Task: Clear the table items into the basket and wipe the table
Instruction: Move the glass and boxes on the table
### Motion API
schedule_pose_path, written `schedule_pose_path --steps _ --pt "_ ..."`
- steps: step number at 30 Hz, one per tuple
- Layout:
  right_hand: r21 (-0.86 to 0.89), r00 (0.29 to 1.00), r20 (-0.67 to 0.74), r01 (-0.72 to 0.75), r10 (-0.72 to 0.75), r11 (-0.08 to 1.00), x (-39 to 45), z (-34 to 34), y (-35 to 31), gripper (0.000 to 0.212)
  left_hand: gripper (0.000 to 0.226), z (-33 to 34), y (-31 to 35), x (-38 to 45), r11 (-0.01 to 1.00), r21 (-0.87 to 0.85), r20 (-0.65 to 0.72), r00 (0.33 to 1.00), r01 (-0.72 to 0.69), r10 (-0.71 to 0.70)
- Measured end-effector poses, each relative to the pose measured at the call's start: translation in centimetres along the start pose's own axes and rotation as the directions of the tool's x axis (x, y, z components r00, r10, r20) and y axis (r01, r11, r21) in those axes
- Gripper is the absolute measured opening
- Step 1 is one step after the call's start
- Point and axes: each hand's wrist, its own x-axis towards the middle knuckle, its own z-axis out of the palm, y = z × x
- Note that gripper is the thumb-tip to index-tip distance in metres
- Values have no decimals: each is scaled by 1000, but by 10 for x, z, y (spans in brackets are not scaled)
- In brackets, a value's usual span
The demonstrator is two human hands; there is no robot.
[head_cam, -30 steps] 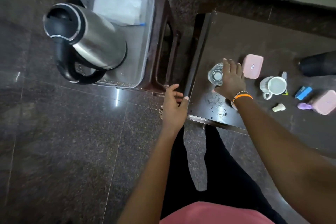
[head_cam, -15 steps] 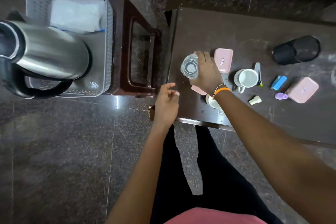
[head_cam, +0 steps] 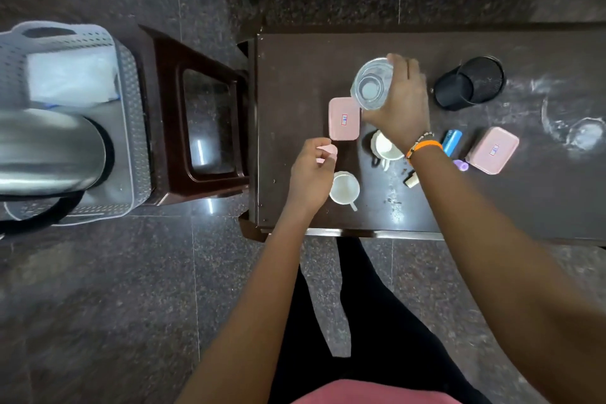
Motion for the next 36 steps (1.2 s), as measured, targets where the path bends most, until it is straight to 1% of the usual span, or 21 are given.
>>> schedule_pose_path --steps 2,5,9,14,19,21,24,26,28,30,32,34,36 --pt "4 999 -14 -40 41 999 8 -2 13 84 30 9 5 4 1000 24 23 1000 -1 1" --pt "2 995 12 -100 100 995 19 0 30 85 32 18 10 10 996 87 18 1000 -2 0" --pt "-12 986 73 -151 152 988 28 9 44 89 36 27 15 18 996 83 -10 1000 31 -30" --pt "-26 978 123 -165 167 986 31 21 51 90 33 34 17 25 996 87 -11 1000 26 -25" --pt "-9 974 120 -190 190 982 28 26 54 91 35 35 16 26 996 94 -13 1000 9 -8" --pt "-6 971 154 -182 181 983 27 26 56 95 35 33 14 25 995 102 -12 1000 16 -15" --pt "-59 968 181 -164 172 985 23 23 51 97 34 24 10 21 997 62 -33 998 49 -47" --pt "-72 981 167 -92 103 993 14 21 37 89 32 14 6 17 998 -13 -46 997 63 -64" --pt "-22 979 200 26 -21 999 1 23 14 73 32 2 1 12 992 -112 -61 996 63 -70" --pt "62 958 251 124 -136 990 -14 29 -17 54 31 -18 -5 6 975 -209 -90 992 72 -92" --pt "135 936 273 191 -222 972 -29 39 -55 40 28 -44 -13 1 954 -291 -130 985 70 -112" --pt "165 904 298 269 -308 949 -41 53 -95 33 25 -76 -24 -2 930 -361 -185 972 67 -142" --pt "195 858 333 343 -391 919 -54 73 -145 32 22 -122 -44 -5 898 -435 -258 948 57 -185"
